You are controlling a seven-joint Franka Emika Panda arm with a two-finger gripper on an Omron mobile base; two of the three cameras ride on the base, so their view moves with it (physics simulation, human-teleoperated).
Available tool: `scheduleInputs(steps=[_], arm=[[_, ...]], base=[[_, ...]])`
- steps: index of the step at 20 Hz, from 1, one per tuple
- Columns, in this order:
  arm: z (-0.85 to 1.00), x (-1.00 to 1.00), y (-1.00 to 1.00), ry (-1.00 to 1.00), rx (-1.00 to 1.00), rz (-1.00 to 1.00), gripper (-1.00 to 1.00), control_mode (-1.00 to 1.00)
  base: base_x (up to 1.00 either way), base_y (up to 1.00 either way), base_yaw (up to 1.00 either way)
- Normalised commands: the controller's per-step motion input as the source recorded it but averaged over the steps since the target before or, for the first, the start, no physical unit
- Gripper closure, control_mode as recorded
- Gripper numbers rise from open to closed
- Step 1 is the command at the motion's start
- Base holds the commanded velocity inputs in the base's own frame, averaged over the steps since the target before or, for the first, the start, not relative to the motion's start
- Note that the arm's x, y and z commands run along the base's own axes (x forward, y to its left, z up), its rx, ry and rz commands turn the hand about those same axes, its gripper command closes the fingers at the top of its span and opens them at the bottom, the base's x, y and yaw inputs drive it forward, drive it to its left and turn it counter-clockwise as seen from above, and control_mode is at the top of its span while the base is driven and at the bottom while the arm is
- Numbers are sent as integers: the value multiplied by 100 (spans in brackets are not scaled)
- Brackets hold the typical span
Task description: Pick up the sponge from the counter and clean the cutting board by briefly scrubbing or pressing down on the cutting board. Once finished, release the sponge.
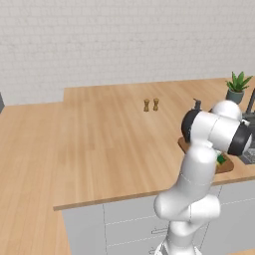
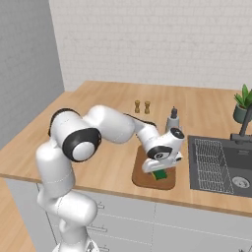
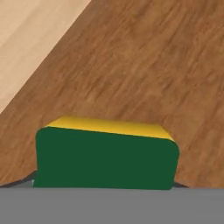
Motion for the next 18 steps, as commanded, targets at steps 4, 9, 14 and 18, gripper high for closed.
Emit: scheduleInputs(steps=[4, 9, 14, 18], arm=[[-29, 0, 74, 0, 0, 0, 100, -100], [-2, 0, 53, 0, 0, 0, 100, -100], [23, 0, 57, 0, 0, 0, 100, -100], [0, 0, 50, 5, 0, 0, 100, -100]], base=[[0, 0, 0], [0, 0, 0], [0, 0, 0], [0, 0, 0]])
